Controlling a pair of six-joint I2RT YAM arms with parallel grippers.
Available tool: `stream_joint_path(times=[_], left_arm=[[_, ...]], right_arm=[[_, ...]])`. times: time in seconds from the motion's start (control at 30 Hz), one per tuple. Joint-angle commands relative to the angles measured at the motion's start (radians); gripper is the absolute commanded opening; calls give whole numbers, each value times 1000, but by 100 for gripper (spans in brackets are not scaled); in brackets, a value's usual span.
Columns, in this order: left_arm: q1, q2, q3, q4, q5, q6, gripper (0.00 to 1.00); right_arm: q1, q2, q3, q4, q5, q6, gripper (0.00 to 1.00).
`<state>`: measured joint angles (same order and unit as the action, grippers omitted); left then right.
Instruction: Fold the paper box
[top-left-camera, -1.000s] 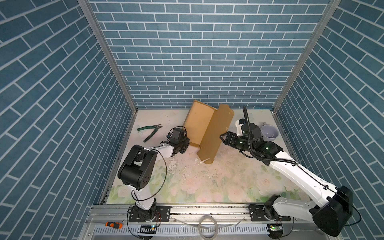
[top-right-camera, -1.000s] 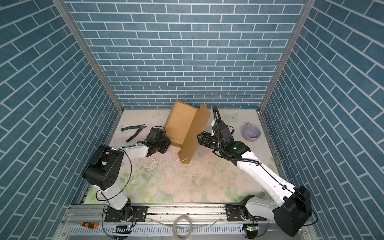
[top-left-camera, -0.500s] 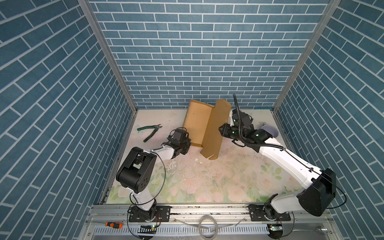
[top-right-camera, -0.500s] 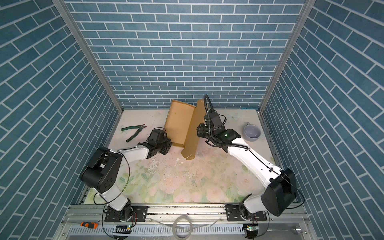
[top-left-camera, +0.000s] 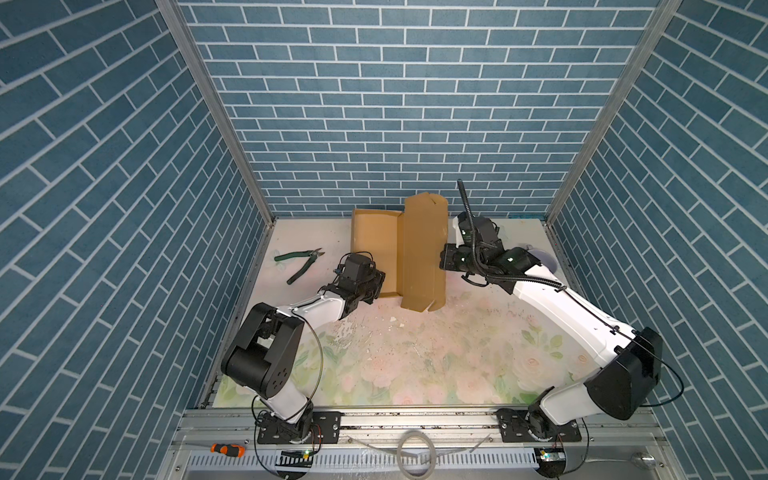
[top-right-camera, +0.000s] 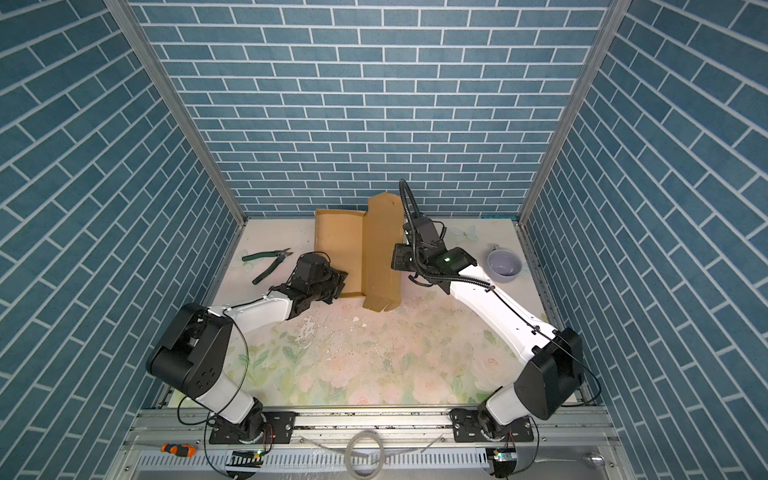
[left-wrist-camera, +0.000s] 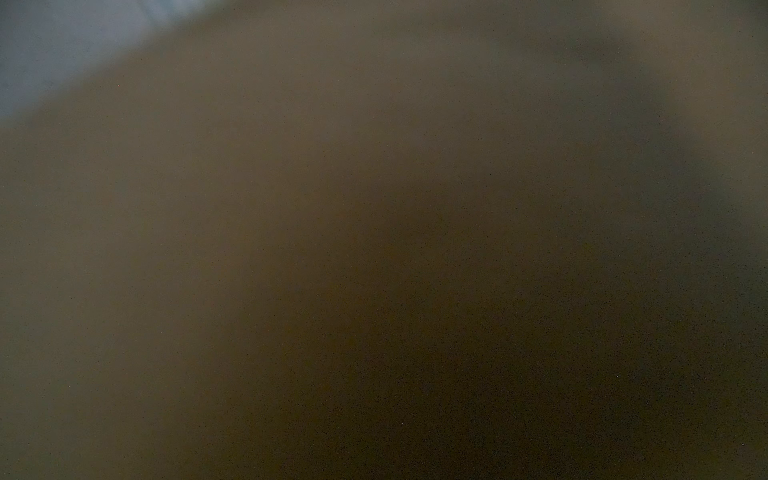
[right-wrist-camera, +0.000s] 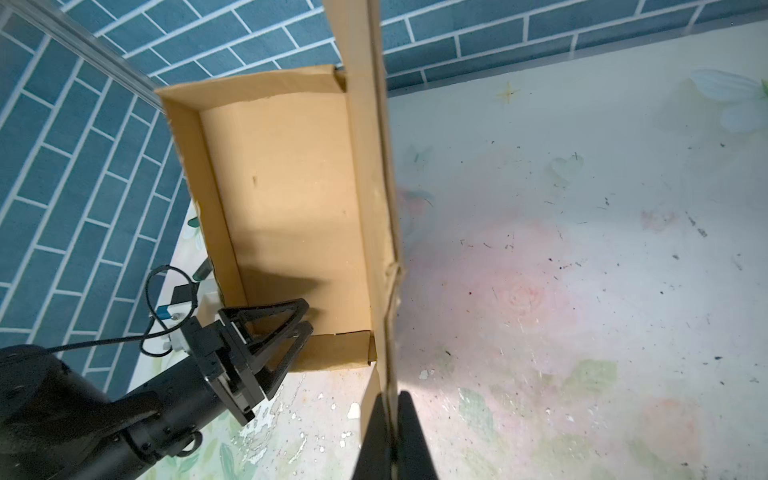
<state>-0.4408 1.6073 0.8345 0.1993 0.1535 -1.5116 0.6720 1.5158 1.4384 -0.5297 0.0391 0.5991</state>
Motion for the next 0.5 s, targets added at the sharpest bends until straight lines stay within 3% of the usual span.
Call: stream_joint_path(times=[0.0,0.3,0.47], left_arm=[[-4,-58,-19,-62,14,51,45],[41,-297,30,-388,-46,339,56],[98,-391,113,-554,-118,546,59]], right_arm=[[-21,30,78,-67,9,-59,0],[-97,133,358,-296,-89,-250,0],[-100,242,629,-549,-152,-475,0]])
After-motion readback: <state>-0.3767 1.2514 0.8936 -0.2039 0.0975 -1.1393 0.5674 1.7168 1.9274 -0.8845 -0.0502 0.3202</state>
